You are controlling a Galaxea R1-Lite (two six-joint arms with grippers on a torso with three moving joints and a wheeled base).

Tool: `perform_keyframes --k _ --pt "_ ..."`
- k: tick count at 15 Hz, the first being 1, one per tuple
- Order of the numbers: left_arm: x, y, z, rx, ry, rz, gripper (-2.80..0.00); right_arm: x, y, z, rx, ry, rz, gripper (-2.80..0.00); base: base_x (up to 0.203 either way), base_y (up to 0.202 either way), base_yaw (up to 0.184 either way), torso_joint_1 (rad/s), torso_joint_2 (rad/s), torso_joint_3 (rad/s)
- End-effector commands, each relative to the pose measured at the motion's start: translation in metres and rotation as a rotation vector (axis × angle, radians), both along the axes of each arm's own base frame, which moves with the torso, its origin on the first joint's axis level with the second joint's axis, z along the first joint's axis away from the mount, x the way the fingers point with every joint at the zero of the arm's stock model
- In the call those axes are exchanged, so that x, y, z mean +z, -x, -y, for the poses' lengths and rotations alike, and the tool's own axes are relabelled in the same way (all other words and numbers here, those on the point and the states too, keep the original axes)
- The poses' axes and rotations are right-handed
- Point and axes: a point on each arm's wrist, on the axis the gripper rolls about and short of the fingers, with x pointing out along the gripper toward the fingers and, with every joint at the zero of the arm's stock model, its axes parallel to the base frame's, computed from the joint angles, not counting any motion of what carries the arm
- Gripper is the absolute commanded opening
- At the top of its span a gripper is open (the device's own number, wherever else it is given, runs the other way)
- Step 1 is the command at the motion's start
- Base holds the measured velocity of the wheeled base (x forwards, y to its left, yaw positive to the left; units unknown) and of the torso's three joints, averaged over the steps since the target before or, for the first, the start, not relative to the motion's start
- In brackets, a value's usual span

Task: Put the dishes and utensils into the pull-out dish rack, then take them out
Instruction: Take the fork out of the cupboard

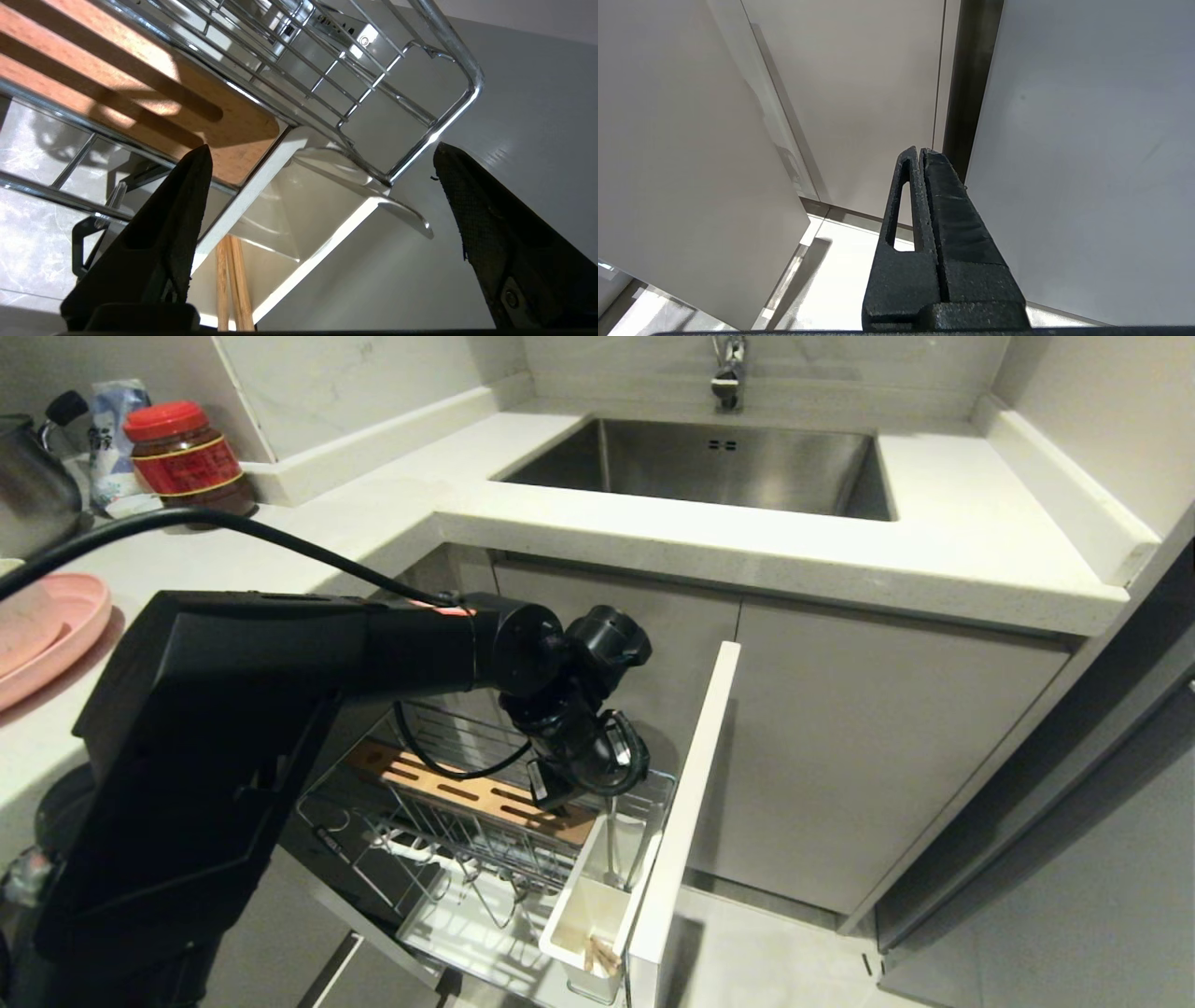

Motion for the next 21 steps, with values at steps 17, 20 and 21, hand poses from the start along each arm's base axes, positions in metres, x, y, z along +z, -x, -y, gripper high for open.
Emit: perform_keyframes --k 17,20,21 --pt "-0.005 0.003 0.007 -0.014 -0.006 -0.005 -2.8 -0.007 -0.002 0.0 0.0 0.0 -0.026 -2.8 0.0 0.0 0.0 0.0 0.0 0.0" --pt "0.003 0.009 0.008 -0.024 -0.001 0.002 -2.8 -0.007 -0.002 0.0 0.0 0.0 -0.026 -2.8 0.0 0.0 0.0 0.0 0.0 0.0" --pt "0.01 0.014 0.007 -0.031 0.0 0.006 -2.8 -0.007 -0.002 0.0 0.0 0.0 -0.026 -2.8 0.0 0.0 0.0 0.0 0.0 0.0"
